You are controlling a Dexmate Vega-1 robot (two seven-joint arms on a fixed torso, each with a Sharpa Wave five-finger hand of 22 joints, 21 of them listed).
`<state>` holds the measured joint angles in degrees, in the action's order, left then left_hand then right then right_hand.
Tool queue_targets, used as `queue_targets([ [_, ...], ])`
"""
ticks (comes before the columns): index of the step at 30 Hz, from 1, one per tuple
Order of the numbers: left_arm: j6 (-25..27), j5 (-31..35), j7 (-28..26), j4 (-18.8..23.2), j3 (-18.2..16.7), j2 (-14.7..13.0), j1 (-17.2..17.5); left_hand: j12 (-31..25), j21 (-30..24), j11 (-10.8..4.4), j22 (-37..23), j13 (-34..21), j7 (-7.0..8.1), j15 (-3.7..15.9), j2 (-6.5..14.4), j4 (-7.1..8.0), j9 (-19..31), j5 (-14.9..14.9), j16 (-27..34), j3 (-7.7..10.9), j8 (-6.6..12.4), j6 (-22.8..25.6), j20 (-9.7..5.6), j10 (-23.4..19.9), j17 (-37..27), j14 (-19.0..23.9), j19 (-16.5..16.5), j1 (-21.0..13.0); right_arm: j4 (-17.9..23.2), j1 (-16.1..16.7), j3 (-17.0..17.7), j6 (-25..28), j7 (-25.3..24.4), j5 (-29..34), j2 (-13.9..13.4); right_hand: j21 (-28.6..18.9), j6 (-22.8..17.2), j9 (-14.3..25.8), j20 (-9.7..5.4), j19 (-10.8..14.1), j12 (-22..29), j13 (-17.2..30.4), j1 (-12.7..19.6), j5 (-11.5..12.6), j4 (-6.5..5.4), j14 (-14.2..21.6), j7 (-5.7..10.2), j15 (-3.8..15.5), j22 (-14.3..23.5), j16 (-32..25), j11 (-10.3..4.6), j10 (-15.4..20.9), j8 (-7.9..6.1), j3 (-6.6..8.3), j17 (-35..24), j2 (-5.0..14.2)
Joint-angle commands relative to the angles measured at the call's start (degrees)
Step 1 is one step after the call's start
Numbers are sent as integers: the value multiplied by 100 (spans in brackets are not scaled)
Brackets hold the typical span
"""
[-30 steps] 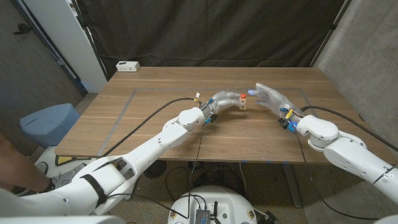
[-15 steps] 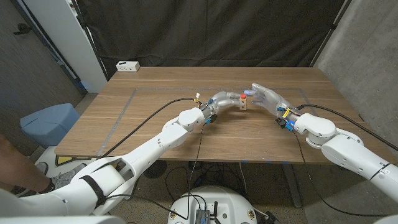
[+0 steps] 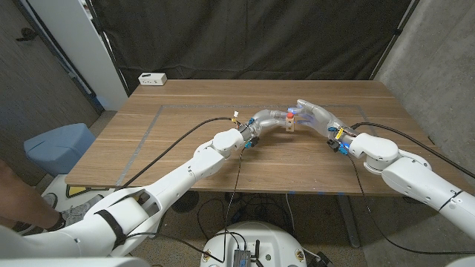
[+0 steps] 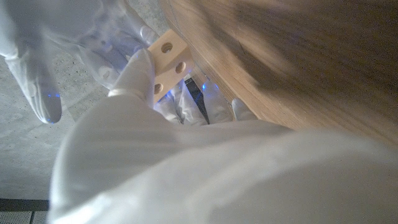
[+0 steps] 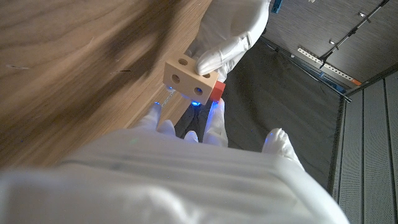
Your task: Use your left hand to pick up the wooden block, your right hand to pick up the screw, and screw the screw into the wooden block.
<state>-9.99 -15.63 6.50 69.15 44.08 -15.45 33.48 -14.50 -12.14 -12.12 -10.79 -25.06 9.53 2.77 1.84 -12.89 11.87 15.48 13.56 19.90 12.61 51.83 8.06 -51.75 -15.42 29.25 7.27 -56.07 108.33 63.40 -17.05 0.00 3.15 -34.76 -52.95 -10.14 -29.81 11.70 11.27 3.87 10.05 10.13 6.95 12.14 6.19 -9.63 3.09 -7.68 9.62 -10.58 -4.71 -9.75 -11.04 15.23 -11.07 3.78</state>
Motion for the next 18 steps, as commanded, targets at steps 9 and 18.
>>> queue_targets([
  [9, -18, -29, 6, -47, -16, 7, -8, -330, -40, 13, -11, -799, -121, 279, 564, 390, 11, 38, 26, 445, 37, 175, 13, -50, -20, 47, 19, 438, 35, -65, -62, 77, -34, -22, -40, -41, -328, -1, -10, -37, 89, 14, -34, 57, -27, -525, -53, 19, 18, -46, -67, -36, -119, 3, -16, 39],
  [18, -34, -35, 32, -66, -11, 12, -16, -328, -39, 6, -11, -795, -121, 272, 563, 389, 11, 39, 23, 448, 38, 178, 14, -46, -17, 46, 19, 438, 96, 35, -12, 108, -127, -58, -72, -55, -480, 0, -22, -19, 116, 12, -28, 66, -24, -498, -87, 25, 17, -62, -63, 61, -165, 8, -8, 49],
])
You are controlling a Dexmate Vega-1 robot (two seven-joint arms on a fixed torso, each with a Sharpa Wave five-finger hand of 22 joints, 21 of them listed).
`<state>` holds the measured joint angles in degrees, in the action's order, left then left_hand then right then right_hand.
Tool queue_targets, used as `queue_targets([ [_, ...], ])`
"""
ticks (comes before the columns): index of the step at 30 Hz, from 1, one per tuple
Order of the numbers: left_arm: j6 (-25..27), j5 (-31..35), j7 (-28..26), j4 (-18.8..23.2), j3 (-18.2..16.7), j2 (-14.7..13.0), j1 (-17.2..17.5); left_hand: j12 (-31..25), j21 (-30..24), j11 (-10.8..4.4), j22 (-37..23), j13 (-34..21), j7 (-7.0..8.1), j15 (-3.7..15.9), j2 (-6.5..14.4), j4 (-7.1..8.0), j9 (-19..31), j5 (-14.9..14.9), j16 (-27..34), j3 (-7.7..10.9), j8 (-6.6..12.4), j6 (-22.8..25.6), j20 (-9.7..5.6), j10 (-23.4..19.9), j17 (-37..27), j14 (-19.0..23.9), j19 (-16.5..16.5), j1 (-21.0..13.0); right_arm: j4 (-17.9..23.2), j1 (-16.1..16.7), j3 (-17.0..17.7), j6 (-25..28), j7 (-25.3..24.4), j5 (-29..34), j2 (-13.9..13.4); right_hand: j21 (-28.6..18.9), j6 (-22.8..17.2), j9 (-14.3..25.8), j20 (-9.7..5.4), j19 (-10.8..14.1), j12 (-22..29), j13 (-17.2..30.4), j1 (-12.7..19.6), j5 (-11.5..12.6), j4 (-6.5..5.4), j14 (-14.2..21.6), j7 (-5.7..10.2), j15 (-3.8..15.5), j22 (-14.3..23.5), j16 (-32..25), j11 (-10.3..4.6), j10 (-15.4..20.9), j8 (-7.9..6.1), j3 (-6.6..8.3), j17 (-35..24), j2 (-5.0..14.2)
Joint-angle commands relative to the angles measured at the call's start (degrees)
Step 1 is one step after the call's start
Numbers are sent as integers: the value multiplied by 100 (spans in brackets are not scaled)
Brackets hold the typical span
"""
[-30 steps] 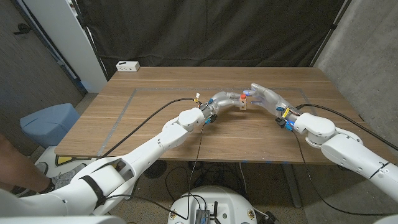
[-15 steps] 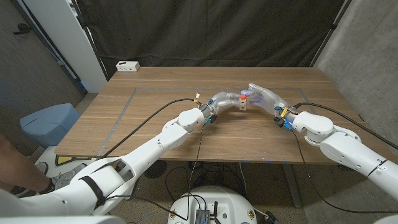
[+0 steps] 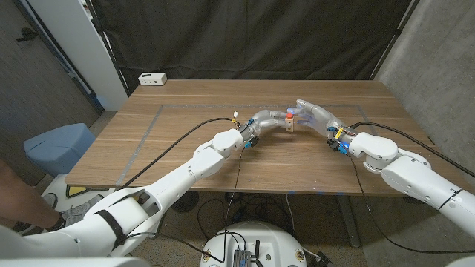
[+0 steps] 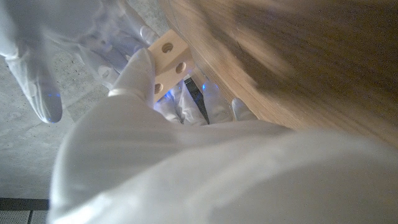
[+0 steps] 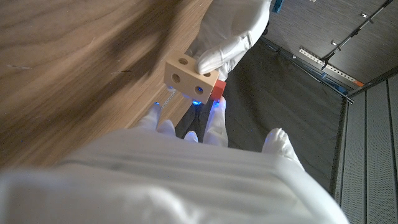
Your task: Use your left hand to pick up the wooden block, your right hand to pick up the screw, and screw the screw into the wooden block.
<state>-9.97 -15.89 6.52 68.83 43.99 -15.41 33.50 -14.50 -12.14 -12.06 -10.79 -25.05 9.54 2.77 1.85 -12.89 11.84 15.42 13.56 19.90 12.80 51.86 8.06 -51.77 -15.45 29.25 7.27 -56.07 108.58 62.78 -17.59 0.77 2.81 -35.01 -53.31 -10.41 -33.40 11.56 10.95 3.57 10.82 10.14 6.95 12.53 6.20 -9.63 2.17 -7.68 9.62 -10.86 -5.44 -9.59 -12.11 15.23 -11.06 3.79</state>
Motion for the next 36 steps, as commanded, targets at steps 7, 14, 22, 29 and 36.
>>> queue_targets([
  [7, -51, -3, 25, 1, -5, -10, 1, -331, -39, 4, -11, -796, -122, 273, 562, 388, 14, 44, 25, 446, 19, 175, 11, -50, -16, 46, 18, 437, 113, 174, 80, 38, -152, -55, -56, -32, -183, 15, 12, 18, 49, 9, -24, 32, -22, -474, -14, 23, 16, -45, -3, 94, -73, 11, -4, 53],
  [14, -55, 4, 19, 48, -8, -31, 22, -331, -39, -3, -11, -798, -114, 277, 561, 391, 14, 45, 25, 446, 20, 177, 17, -46, -15, 48, 18, 442, 137, 234, 113, 26, -214, -57, -58, -38, -211, 16, 3, 31, 57, 9, -18, 35, -19, -458, -14, 32, 16, -51, -2, 132, -78, 14, -1, 58],
  [22, -30, 9, 1, 113, -14, -59, 50, -330, -39, 0, -11, -800, -121, 285, 563, 391, 14, 45, 27, 444, 20, 175, 12, -39, -18, 48, 18, 442, 175, 299, 148, 3, -255, -43, -78, -43, -272, 19, -1, 44, 60, 9, -8, 39, -14, -415, -16, 48, 15, -66, 5, 175, -91, 21, 3, 66],
  [29, -11, 7, -4, 160, -16, -80, 71, -333, -38, 2, -11, -797, -126, 282, 567, 391, 14, 46, 24, 448, 17, 168, 11, -49, -17, 44, 17, 442, 245, 405, 205, -17, -362, -26, -87, -50, -409, 24, -20, 69, 81, 9, 6, 44, -6, -370, -26, 57, 15, -79, 1, 276, -133, 28, 6, 73],
  [36, -9, 3, -2, 178, -14, -85, 87, -334, -38, -2, -11, -798, -127, 279, 562, 391, 14, 47, 24, 448, 17, 167, 10, -48, -15, 50, 17, 444, 339, 537, 284, -38, -464, -9, -114, -58, -627, 31, -26, 108, 109, 9, 28, 47, 6, -307, -85, 62, 14, -93, -32, 432, -200, 39, 11, 79],
])
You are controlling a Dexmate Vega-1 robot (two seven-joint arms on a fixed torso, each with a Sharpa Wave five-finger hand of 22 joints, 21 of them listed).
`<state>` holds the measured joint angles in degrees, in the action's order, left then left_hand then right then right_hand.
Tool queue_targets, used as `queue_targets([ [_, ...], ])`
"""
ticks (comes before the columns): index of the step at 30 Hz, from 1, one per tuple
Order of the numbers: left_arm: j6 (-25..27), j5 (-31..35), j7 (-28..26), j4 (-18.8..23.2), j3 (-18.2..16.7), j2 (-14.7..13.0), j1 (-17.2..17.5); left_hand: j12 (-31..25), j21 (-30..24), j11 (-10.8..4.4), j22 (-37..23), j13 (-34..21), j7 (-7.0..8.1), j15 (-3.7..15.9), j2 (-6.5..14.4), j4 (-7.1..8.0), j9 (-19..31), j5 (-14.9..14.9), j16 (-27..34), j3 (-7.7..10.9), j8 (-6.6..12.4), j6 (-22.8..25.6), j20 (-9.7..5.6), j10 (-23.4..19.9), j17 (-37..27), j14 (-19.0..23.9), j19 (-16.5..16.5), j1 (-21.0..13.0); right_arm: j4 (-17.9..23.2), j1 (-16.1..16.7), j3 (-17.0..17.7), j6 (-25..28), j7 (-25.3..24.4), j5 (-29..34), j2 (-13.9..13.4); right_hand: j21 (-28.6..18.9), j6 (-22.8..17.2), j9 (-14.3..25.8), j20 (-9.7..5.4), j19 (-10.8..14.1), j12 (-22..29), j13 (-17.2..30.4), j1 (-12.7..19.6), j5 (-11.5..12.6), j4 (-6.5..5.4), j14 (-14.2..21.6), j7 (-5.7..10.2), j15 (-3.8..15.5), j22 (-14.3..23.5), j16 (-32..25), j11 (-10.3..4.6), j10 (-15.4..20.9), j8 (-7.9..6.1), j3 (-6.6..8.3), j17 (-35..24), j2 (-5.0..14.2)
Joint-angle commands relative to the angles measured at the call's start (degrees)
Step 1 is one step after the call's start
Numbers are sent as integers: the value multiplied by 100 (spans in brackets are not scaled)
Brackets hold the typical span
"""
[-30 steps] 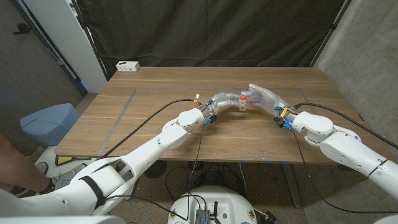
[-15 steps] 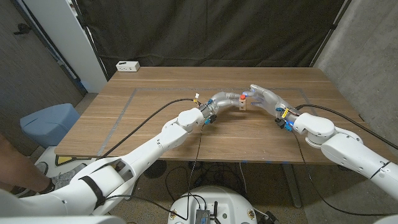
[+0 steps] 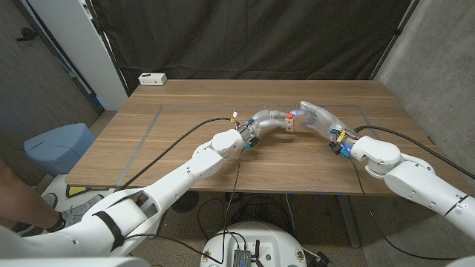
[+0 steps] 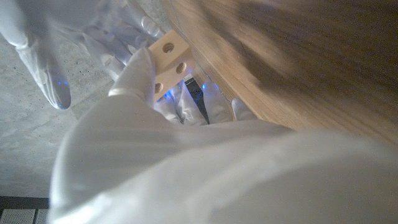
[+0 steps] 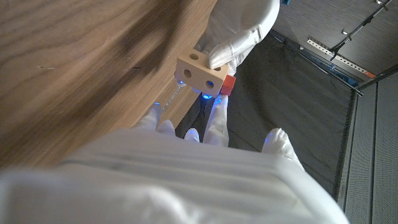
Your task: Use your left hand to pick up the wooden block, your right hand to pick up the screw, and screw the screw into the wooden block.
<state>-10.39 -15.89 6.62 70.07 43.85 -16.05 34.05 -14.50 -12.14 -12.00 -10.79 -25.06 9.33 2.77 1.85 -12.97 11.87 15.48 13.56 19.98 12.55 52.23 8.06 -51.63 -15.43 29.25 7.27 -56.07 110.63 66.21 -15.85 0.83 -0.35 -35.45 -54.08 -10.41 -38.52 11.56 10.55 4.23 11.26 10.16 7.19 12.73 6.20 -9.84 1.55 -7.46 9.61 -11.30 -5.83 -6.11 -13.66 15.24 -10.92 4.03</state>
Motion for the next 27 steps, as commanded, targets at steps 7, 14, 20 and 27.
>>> queue_targets([
  [7, 41, 8, -11, 79, 3, -31, 40, -331, -40, -12, -11, -795, -106, 280, 568, 398, 11, 42, 23, 442, 46, 141, 5, -55, -19, 41, 21, 441, 205, 296, 164, -54, -233, 54, -40, -73, -263, 35, 5, 98, 76, 8, 22, 28, 18, -223, -49, 55, 13, -63, 10, 184, -87, 46, 0, 57],
  [14, 82, 1, -18, 124, -1, -52, 58, -330, -39, -11, -11, -797, -102, 274, 565, 399, 11, 41, 22, 441, 44, 135, 14, -49, -17, 43, 20, 445, 269, 385, 217, -48, -274, 48, -54, -75, -331, 37, 0, 120, 85, 8, 37, 28, 26, -196, -76, 68, 13, -66, 29, 253, -104, 53, 2, 61],
  [20, 75, -9, -16, 114, -8, -55, 62, -336, -38, -8, -11, -796, -102, 282, 566, 403, 11, 42, 22, 442, 46, 140, 10, -65, -16, 47, 17, 450, 284, 383, 222, -15, -206, 22, -81, -75, -419, 39, 5, 136, 85, 8, 47, 28, 33, -179, -87, 62, 13, -66, 19, 299, -129, 57, 3, 61],
  [27, 50, -24, -1, 49, -15, -36, 40, -336, -38, -5, -11, -798, -99, 279, 571, 406, 11, 42, 22, 444, 43, 132, 13, -59, -16, 46, 17, 453, 283, 307, 190, 61, -80, -23, -120, -72, -453, 41, 6, 144, 80, 8, 55, 28, 39, -168, -103, 64, 12, -63, 10, 335, -131, 58, 4, 57],
])
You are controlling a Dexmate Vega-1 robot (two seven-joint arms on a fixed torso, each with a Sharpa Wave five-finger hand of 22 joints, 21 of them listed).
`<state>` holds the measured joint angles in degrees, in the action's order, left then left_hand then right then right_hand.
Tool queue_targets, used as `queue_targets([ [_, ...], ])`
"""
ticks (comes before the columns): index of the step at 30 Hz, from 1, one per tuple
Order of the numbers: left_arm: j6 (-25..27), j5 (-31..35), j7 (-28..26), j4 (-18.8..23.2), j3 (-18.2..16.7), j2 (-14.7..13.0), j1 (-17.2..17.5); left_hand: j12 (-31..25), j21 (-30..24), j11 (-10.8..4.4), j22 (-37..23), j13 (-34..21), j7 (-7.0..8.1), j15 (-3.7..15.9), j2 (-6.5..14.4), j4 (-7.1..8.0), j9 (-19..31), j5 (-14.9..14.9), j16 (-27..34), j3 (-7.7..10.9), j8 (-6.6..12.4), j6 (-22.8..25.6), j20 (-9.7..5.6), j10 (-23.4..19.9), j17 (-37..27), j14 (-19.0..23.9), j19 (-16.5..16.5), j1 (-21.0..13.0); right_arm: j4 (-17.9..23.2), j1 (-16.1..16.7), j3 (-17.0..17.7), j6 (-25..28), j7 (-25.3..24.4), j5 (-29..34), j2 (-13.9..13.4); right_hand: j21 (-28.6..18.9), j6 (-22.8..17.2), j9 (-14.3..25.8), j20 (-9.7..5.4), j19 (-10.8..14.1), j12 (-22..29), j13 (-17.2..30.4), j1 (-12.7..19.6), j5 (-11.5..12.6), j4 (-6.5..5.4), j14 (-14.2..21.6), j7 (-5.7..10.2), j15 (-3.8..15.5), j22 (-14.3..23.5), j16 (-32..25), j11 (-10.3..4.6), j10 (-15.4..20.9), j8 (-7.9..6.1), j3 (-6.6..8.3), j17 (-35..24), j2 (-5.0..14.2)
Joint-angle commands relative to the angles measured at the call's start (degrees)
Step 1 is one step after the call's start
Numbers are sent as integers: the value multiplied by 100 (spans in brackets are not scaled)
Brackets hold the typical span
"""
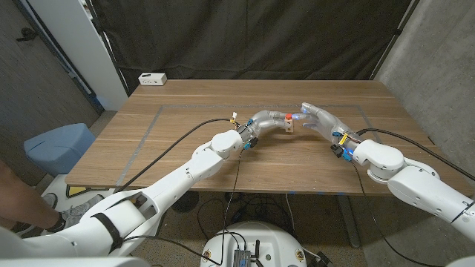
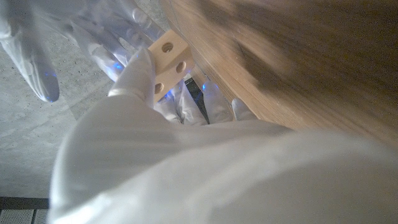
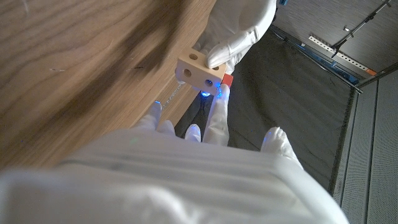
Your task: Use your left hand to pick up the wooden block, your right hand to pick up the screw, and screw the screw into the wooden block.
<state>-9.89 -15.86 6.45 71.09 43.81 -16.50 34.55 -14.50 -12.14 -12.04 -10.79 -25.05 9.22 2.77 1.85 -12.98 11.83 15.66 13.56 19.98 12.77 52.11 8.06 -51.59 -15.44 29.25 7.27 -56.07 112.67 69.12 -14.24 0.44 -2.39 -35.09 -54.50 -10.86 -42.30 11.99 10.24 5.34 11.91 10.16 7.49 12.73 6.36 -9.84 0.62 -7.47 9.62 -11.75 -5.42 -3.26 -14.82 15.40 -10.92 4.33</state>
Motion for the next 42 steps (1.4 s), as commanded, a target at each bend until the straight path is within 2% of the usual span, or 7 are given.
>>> queue_targets([
  [1, -6, -26, 17, -65, -12, 12, -15, -337, -38, 0, -11, -799, -89, 282, 571, 404, 15, 24, 22, 446, 21, 146, 11, -65, -15, 46, 18, 449, 78, 6, 25, 105, 135, -57, -81, -27, -78, -2, 37, 33, 13, 8, 25, 28, 23, -169, -13, 66, 12, -17, -28, 52, -16, 42, 5, 26],
  [12, -69, -43, 68, -212, -19, 53, -83, -335, -38, 3, -11, -798, -90, 285, 572, 403, 15, 24, 21, 448, 21, 146, 11, -59, -14, 47, 18, 450, 69, -1, 44, 122, 58, -59, -58, -13, -110, 4, 32, 47, -25, 8, 43, 27, 35, -133, -19, 61, 12, -7, -4, 114, 14, 45, 6, 18],
  [23, -104, -41, 94, -303, -25, 81, -143, -340, -39, 3, -11, -798, -93, 285, 566, 399, 15, 24, 20, 447, 25, 156, 8, -66, -13, 48, 20, 449, 17, 14, 111, 89, -126, -14, 28, -82, -134, 7, -13, 273, -28, 10, 65, 28, 45, 9, -21, 79, 12, -43, 16, 198, 32, 56, 9, 29],
  [31, -137, -26, 108, -365, -18, 106, -186, -341, -39, 3, -11, -797, -95, 276, 562, 391, 15, 24, 21, 448, 27, 161, 9, -69, -12, 50, 20, 441, -49, -13, 129, 21, -194, 53, 96, -95, 8, 10, 4, 381, -59, 12, 83, 25, 57, 47, 6, 64, 10, -37, 95, 178, 107, 61, 14, 22],
  [34, -129, -27, 117, -375, -12, 117, -194, -341, -39, 4, -11, -798, -88, 281, 569, 398, 15, 23, 25, 445, 26, 158, 10, -66, -17, 47, 20, 446, -88, -7, 140, -30, -224, 63, 143, -124, 98, 14, -96, 526, -76, 15, 93, 23, 66, 85, 8, 56, 6, -35, 102, 164, 154, 61, 16, 13],
  [42, -99, -20, 106, -330, -5, 106, -176, -340, -39, -1, -11, -798, -88, 282, 566, 396, 15, 22, 26, 442, 26, 158, 11, -61, -20, 44, 19, 444, -217, -41, 105, -147, -206, 117, 232, -97, 356, 22, -140, 580, -123, 18, 101, 19, 75, 100, 68, 41, 0, -16, 89, 57, 265, 55, 16, -8],
])
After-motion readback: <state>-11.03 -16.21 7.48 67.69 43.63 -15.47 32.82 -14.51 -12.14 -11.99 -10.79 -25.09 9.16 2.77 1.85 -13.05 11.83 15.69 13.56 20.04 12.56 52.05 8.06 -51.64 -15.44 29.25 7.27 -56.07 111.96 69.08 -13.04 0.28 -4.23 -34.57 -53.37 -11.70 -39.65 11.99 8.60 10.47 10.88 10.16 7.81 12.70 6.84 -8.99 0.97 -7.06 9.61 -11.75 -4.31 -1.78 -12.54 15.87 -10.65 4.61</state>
